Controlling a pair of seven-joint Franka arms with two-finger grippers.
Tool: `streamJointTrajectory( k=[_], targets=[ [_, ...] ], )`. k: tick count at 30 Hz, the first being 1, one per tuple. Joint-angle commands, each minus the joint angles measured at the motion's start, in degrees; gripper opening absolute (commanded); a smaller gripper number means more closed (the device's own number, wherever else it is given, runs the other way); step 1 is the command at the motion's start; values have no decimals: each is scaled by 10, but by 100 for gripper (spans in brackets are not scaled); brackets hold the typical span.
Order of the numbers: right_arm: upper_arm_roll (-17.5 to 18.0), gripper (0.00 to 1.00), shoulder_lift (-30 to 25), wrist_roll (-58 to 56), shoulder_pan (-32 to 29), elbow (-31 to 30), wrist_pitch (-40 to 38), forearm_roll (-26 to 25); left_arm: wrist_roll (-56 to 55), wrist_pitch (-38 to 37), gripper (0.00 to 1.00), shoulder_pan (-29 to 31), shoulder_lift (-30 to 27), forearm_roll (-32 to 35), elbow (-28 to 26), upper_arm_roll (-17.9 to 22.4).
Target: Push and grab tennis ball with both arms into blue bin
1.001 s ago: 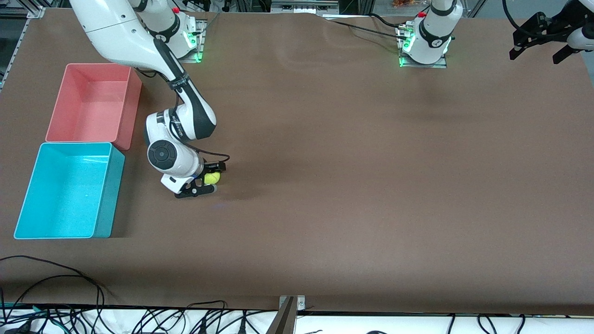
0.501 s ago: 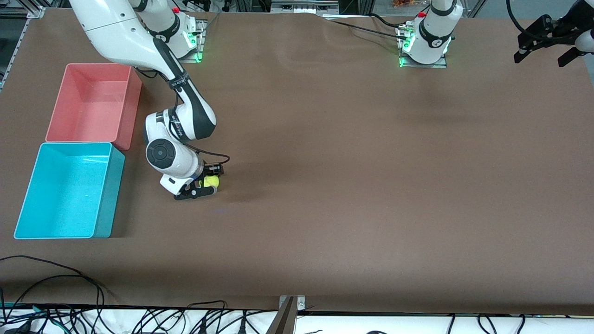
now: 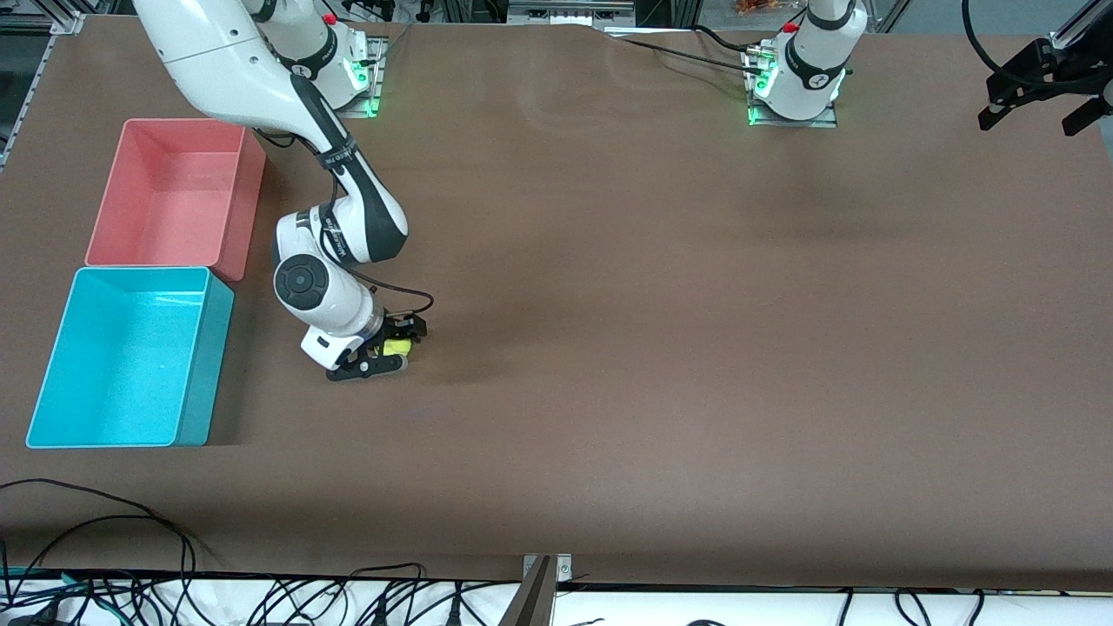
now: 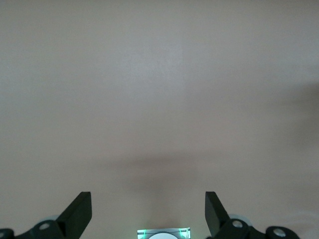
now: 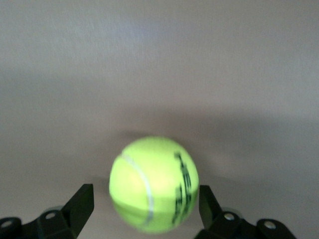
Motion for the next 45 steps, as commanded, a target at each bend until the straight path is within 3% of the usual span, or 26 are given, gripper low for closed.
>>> streamJointTrajectory(
  k=[1, 3, 15, 24, 39, 45],
  targets=[
    [-3, 67, 9, -5, 4, 3, 15, -6, -5, -13, 100, 3, 16, -1, 22, -2],
    [-3, 48, 9, -4, 5, 1, 12, -6, -5, -14, 100, 2, 17, -1, 22, -2],
    [-5, 41, -7, -10, 3, 8, -43, -6, -5, -14, 100, 2, 18, -1, 22, -2],
    [-22, 41, -43, -36, -2, 59, -186, -7, -5, -13, 100, 2, 21, -1, 22, -2],
    [-135, 42, -71, -294, -20, 159, -421, -8, -5, -14, 100, 2, 22, -1, 22, -2],
    [-206, 42, -69, -416, -21, 174, -443, -18, -5, -14, 100, 2, 22, -1, 22, -2]
  ],
)
